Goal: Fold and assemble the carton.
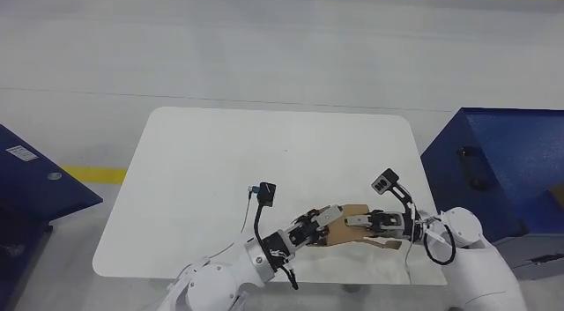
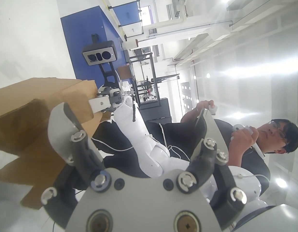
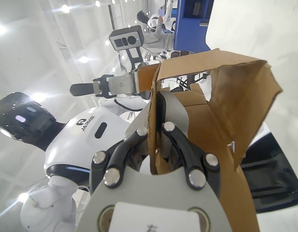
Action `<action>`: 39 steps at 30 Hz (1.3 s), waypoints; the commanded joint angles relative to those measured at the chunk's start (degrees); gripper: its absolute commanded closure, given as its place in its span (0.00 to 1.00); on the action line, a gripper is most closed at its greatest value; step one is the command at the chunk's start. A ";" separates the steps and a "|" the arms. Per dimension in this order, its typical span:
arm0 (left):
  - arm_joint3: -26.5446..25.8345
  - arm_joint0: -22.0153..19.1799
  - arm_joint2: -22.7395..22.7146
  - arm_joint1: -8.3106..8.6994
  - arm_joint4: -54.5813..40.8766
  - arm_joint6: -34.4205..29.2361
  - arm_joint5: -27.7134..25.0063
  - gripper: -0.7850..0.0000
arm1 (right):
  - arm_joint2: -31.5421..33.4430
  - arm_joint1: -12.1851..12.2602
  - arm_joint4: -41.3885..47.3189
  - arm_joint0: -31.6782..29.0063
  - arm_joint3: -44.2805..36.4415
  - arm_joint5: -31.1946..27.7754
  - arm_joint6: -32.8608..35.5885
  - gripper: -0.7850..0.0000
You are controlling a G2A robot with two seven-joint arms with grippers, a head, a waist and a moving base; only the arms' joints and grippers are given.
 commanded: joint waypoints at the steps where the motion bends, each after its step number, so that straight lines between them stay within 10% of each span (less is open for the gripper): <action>1: -1.41 0.94 -1.47 0.21 -0.50 0.35 -0.20 0.00 | 0.83 0.07 2.79 1.14 2.15 2.03 1.47 1.00; 10: -4.54 6.02 -8.53 1.34 -1.64 1.07 1.93 0.00 | -3.47 0.71 16.47 4.98 5.23 10.62 2.58 1.00; 39: 4.63 -0.62 -2.85 0.20 2.78 0.11 12.44 0.00 | -10.83 6.78 31.13 4.28 -0.49 7.86 2.58 1.00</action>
